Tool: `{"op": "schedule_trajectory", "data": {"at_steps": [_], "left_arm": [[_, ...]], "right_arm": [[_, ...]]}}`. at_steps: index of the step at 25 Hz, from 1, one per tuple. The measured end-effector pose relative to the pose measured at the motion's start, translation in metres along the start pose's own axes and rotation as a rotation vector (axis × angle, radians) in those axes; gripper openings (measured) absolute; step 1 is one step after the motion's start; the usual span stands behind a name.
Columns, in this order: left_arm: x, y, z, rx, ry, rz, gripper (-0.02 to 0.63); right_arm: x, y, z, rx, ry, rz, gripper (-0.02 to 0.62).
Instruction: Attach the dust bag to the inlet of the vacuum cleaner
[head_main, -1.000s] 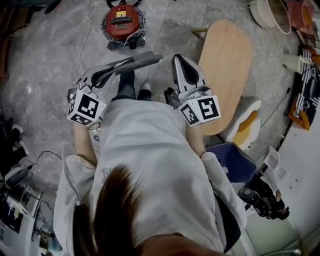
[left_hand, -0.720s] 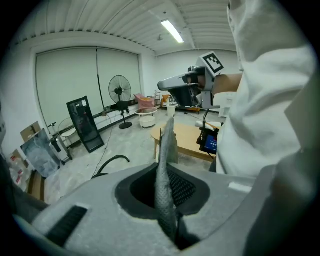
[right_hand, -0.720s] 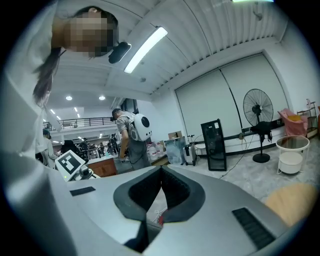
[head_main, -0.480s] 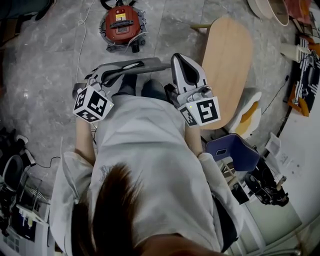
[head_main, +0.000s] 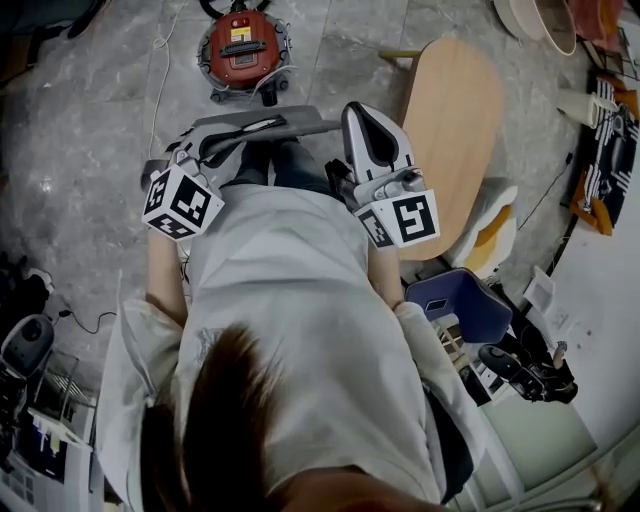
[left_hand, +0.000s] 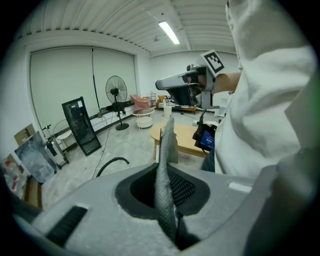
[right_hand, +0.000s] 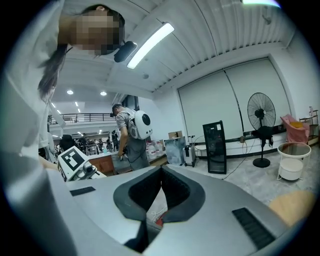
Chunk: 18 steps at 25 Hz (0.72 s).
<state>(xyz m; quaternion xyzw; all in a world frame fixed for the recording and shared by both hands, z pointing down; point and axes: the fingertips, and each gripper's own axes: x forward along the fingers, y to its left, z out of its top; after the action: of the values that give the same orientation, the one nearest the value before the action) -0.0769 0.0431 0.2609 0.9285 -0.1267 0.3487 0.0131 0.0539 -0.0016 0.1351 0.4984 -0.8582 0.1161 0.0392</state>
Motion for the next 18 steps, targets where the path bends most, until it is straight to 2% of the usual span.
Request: {"op": "schedule_trajectory", "data": {"at_steps": [6,12,14,15,18], "left_arm": [[-0.001,0.009,0.014,-0.014,0.011,0.022,0.038],[0.011,0.015,0.023,-0.034,0.0,0.027,0.038],[0.015,0.015,0.024,-0.039,-0.001,0.019,0.038],[0.017,0.015,0.025,-0.041,0.0,0.014,0.038],[0.024,0.017,0.024,-0.036,0.014,-0.001,0.038]], "right_arm": [[0.012,-0.008,0.015,-0.011,-0.01,0.056,0.003],[0.018,0.001,0.025,-0.066,-0.04,0.216,0.003],[0.021,0.005,0.02,-0.094,-0.011,0.26,0.016],[0.024,0.007,0.015,-0.114,0.014,0.283,0.068],[0.031,0.014,-0.009,-0.211,0.141,0.369,0.1]]}}
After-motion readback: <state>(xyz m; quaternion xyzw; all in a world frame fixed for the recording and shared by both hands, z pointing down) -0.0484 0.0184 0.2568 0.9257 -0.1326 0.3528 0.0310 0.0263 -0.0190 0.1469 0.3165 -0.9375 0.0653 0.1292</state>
